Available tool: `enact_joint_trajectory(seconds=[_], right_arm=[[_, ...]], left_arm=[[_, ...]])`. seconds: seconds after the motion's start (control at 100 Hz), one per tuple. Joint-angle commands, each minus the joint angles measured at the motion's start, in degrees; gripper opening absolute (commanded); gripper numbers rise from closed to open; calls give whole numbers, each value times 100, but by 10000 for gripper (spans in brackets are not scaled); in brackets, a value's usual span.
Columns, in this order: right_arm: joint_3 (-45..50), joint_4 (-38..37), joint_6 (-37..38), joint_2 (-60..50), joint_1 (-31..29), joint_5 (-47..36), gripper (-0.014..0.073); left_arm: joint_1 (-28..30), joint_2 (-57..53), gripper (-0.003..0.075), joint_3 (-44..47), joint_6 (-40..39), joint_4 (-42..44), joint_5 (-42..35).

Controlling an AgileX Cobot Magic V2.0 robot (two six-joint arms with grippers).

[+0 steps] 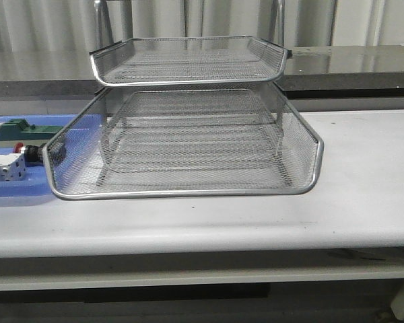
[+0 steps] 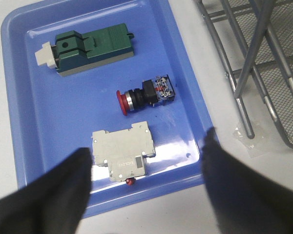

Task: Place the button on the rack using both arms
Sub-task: 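Lower the left gripper into the blue tray and grasp the red push button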

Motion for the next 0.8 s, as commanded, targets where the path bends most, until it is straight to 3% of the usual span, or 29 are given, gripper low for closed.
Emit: enact_joint_trajectory(seconds=[0.0,0.33,0.55,0.79], right_arm=[[-209,-53,-21,15,22,-297,-71],[-209,-53,-21,15,22,-297,-71],[-209,-53,-21,15,22,-297,-71],[-209,-53,-21,15,22,-297,-71]], left_arm=[[2,-227,724,-198,24,-54,-256],[2,-227,594,-198,55,-77,-594],[-25,-227,580,-198,1805,-91,-831],[-25,2,580,-361,2387,-91,-968]])
